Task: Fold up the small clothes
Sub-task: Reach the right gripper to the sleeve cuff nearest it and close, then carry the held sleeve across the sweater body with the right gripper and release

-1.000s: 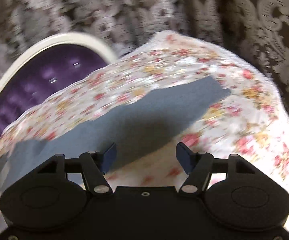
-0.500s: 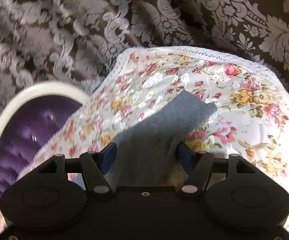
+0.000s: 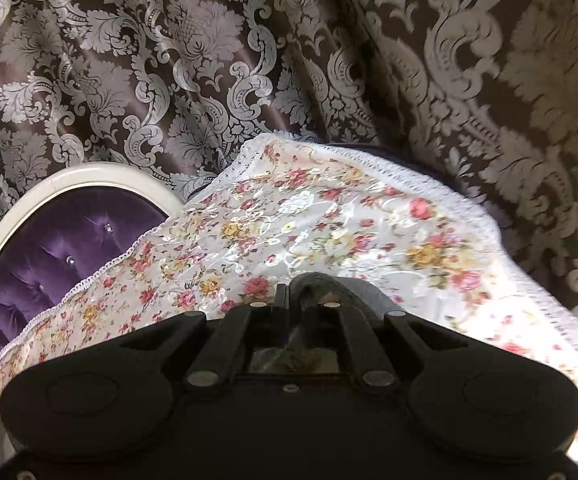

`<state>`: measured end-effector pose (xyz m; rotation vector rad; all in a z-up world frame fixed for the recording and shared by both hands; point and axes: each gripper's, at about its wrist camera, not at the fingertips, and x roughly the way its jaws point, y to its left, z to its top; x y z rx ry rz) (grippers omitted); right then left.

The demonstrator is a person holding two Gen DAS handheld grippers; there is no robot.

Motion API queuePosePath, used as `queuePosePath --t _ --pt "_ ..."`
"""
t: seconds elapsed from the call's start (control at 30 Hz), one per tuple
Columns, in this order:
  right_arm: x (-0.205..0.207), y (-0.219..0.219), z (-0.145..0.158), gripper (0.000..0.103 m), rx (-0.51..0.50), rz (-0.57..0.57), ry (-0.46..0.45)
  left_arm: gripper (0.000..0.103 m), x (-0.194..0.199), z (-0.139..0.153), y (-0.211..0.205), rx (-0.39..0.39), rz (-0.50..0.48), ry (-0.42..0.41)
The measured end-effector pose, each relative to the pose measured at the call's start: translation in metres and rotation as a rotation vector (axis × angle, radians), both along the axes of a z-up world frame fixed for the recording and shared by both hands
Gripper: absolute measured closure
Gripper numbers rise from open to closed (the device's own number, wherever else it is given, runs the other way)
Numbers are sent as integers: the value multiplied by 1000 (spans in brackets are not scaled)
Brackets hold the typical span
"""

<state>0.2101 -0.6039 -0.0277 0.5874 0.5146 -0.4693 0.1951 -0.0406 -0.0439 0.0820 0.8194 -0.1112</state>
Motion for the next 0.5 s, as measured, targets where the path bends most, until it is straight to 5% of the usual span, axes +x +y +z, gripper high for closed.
queuePosePath --t 0.23,0.5 --pt "5 19 31 90 -68 1 22 15 -13 24 13 -29 -13 -47" --pt "49 124 118 90 -275 262 -71 15 -15 43 53 -50 38 -71"
